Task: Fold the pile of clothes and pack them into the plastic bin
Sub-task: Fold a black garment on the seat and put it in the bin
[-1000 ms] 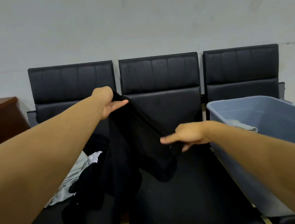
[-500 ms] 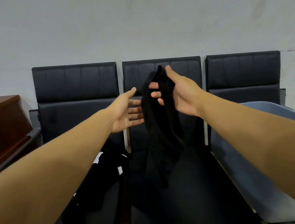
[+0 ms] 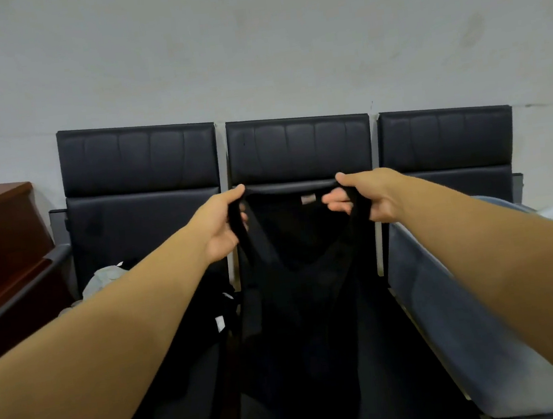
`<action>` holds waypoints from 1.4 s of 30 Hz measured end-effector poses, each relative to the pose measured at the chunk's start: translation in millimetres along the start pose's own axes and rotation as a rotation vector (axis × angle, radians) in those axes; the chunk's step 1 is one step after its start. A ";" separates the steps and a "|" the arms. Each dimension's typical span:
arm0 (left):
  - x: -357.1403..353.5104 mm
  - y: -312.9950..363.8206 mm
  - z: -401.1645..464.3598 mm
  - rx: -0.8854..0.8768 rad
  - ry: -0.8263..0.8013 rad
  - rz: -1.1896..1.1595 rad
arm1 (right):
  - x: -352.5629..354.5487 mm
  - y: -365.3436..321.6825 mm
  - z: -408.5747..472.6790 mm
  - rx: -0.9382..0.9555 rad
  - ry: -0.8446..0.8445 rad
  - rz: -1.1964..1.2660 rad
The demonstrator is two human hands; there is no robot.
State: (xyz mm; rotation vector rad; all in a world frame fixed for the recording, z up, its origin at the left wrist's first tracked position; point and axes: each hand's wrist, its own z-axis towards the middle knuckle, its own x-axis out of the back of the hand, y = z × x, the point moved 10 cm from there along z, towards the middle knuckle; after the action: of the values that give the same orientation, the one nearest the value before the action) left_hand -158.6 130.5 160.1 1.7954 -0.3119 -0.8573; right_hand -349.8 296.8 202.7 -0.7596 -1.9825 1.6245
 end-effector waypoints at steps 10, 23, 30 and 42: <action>-9.5 2.4 -3.0 -0.011 -0.088 0.108 | 13.2 0.9 11.2 0.131 -0.128 0.208; -16.6 39.5 -15.5 -0.160 -0.060 -0.056 | 7.0 -52.3 5.1 0.550 0.095 0.099; -34.2 68.0 -32.0 -0.323 -0.057 -0.134 | 12.5 -80.7 -23.4 0.627 0.173 0.106; -57.0 168.1 -124.1 -0.977 0.311 0.310 | -0.8 -156.4 -112.2 1.034 0.367 -0.334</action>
State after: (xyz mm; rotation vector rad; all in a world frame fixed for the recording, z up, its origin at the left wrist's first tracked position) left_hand -82.8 185.7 355.3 0.9019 0.0475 -0.3748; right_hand -294.4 354.3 377.9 -0.2535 -0.7580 1.8112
